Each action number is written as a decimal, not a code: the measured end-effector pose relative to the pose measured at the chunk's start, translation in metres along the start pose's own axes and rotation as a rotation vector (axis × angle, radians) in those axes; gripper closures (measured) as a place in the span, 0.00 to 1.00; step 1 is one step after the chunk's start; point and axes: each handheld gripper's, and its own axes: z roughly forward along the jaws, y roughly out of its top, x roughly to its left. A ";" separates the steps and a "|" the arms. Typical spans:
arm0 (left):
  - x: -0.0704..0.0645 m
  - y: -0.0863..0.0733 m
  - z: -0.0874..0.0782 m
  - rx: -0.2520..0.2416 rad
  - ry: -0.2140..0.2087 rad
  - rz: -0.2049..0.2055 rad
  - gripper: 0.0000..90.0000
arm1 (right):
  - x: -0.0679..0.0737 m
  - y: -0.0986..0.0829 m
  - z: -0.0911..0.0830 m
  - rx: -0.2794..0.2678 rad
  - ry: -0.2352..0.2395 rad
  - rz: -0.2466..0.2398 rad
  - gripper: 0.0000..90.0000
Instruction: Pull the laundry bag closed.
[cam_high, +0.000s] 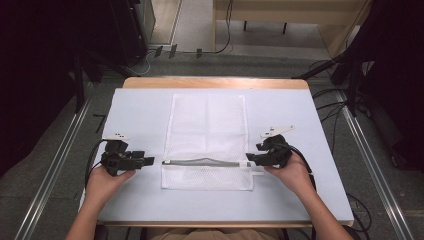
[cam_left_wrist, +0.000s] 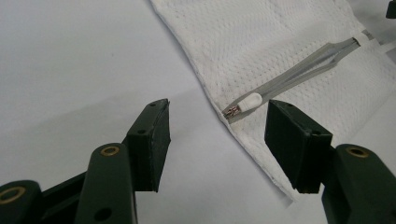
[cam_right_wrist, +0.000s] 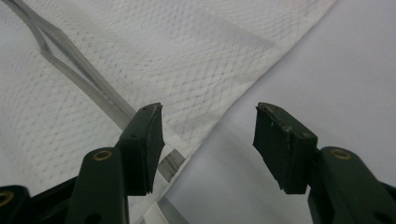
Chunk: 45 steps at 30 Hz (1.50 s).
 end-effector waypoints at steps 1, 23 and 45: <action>0.000 0.000 0.000 0.000 0.000 0.002 0.46 | 0.001 0.000 0.000 -0.004 0.004 -0.008 0.49; 0.009 -0.002 -0.006 -0.015 0.011 -0.020 0.45 | 0.042 0.019 0.011 0.015 0.062 -0.053 0.54; 0.010 -0.004 -0.008 -0.022 0.014 -0.020 0.45 | 0.080 0.045 0.028 0.018 0.131 -0.120 0.62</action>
